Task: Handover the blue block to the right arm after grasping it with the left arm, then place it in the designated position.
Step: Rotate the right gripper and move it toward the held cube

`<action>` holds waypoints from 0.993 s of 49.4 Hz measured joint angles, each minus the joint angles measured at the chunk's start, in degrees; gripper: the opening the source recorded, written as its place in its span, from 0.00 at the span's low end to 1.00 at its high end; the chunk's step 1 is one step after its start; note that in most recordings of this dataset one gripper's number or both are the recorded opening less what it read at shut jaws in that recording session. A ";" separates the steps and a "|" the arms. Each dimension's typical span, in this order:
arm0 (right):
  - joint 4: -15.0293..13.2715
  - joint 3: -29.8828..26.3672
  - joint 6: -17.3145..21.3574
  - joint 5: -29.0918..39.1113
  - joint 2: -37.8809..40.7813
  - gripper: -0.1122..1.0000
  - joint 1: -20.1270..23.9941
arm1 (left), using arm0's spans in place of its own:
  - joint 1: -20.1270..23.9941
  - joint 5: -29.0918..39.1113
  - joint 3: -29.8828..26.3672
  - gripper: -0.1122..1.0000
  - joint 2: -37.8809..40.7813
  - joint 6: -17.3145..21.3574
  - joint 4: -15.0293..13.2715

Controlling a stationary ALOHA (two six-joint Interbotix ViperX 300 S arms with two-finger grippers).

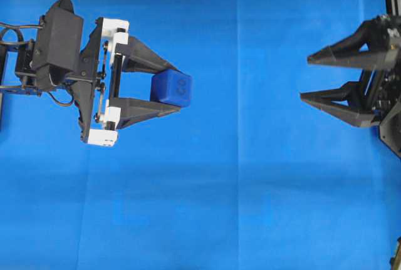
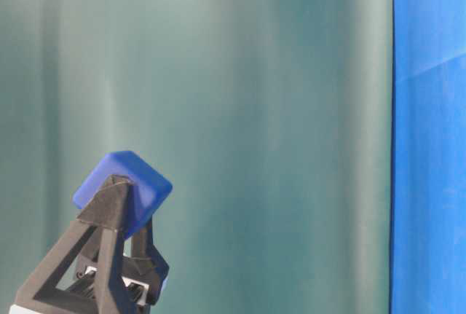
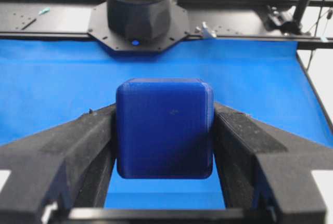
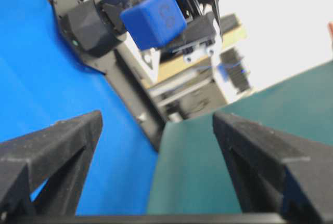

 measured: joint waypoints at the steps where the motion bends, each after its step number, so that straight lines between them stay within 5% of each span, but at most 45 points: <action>1: -0.70 0.00 -0.53 -0.09 0.00 0.97 0.09 | 0.00 0.00 0.00 0.54 0.00 0.00 0.00; 18: -12.04 0.00 -8.00 -0.53 0.26 0.97 2.11 | 0.00 -0.09 0.09 0.54 0.00 -0.26 -0.09; 49: -13.18 0.00 -9.32 -0.70 0.53 0.97 2.11 | 0.00 -0.88 0.00 0.54 0.00 -0.26 0.00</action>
